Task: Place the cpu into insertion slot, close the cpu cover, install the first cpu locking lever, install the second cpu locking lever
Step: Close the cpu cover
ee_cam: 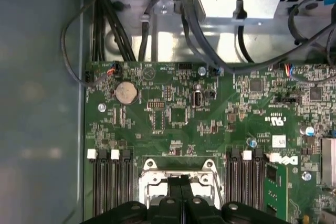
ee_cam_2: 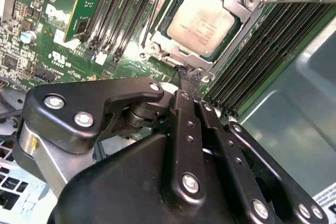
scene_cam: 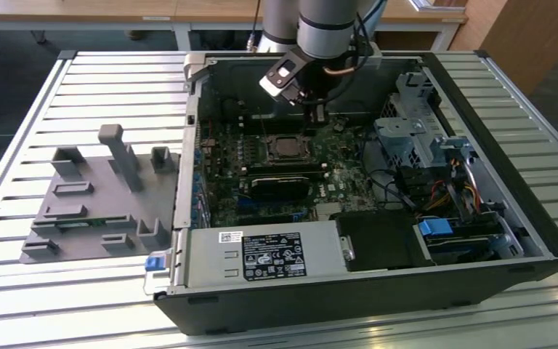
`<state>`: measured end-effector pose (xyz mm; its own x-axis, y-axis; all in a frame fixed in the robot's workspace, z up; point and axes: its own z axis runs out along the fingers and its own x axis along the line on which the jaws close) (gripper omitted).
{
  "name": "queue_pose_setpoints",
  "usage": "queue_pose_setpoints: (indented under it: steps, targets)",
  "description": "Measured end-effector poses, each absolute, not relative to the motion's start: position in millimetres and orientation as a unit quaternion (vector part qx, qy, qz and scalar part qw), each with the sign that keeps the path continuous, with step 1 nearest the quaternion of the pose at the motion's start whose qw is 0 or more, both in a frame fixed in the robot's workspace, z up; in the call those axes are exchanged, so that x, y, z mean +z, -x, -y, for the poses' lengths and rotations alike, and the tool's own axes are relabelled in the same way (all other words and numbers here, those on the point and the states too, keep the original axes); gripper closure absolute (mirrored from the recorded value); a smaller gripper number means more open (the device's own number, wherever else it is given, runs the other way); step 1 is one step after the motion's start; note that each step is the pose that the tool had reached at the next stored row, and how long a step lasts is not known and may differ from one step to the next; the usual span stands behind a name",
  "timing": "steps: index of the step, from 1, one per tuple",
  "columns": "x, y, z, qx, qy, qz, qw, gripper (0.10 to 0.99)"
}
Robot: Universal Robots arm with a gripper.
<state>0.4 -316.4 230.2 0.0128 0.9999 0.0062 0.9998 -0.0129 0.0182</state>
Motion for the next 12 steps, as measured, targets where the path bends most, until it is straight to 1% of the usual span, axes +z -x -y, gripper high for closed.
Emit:
queue_pose_setpoints:
  steps: [12]
  targets:
    - [229.8,21.1,316.4,0.009,-0.712,-0.703,0.004,0.98]
